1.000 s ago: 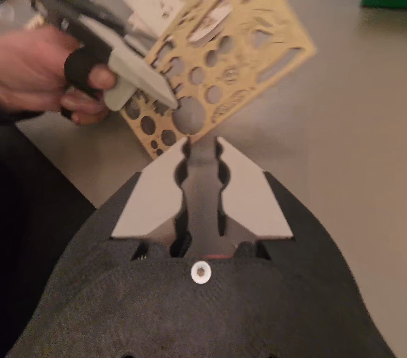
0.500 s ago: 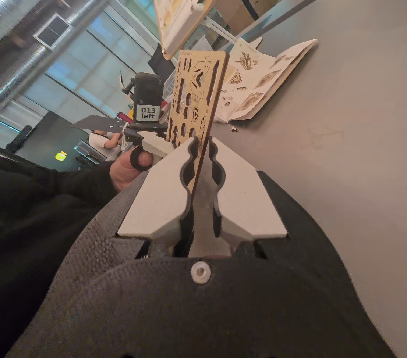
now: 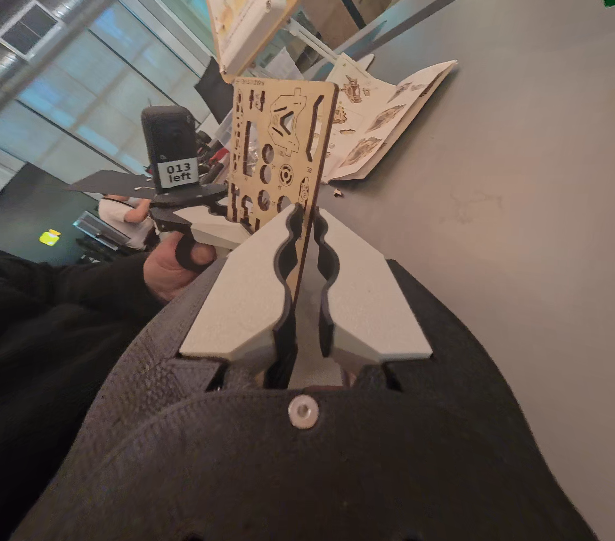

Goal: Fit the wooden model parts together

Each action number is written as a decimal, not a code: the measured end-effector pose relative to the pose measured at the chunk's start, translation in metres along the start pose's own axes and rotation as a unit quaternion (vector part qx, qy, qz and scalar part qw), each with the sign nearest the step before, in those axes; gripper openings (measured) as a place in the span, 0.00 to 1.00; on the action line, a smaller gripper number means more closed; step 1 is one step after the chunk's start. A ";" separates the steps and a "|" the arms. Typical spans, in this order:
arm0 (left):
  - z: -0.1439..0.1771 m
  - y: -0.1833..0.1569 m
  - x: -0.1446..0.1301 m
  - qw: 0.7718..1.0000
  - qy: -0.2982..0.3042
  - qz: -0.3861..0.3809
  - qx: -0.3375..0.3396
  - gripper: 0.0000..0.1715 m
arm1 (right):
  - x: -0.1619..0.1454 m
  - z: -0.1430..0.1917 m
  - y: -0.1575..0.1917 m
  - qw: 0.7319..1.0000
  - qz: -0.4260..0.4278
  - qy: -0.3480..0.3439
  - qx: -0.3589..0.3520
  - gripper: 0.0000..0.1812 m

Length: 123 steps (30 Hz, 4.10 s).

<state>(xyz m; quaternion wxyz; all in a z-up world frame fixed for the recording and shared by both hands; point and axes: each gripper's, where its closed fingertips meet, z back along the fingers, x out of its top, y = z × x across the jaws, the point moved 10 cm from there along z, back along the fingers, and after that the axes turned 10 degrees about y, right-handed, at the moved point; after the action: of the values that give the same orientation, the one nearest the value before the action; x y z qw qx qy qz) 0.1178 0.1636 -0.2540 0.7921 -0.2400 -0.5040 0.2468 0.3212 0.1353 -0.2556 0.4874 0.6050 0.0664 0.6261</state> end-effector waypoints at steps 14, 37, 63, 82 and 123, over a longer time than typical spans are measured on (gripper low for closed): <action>0.004 0.008 -0.006 0.997 -0.010 0.022 -0.076 0.01 | 0.006 -0.010 -0.005 0.994 -0.022 -0.001 0.106 0.02; 0.012 0.011 0.004 0.995 -0.004 0.004 -0.100 0.10 | 0.002 -0.014 0.012 0.993 0.074 0.067 0.060 0.00; -0.001 0.014 -0.003 0.993 0.042 0.023 -0.106 0.01 | 0.003 -0.024 0.010 0.992 0.040 0.049 0.106 0.02; 0.001 0.018 -0.001 0.998 0.064 0.011 -0.022 0.01 | 0.000 -0.025 0.013 0.987 0.110 0.118 -0.015 0.02; 0.002 0.017 -0.006 0.999 0.050 0.005 -0.021 0.01 | -0.003 -0.030 0.012 0.985 0.107 0.138 0.002 0.02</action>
<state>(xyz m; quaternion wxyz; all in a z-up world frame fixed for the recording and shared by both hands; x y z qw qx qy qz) 0.1110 0.1729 -0.2677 0.8099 -0.2708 -0.4675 0.2283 0.2892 0.1424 -0.2578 0.4028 0.5169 0.0694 0.7522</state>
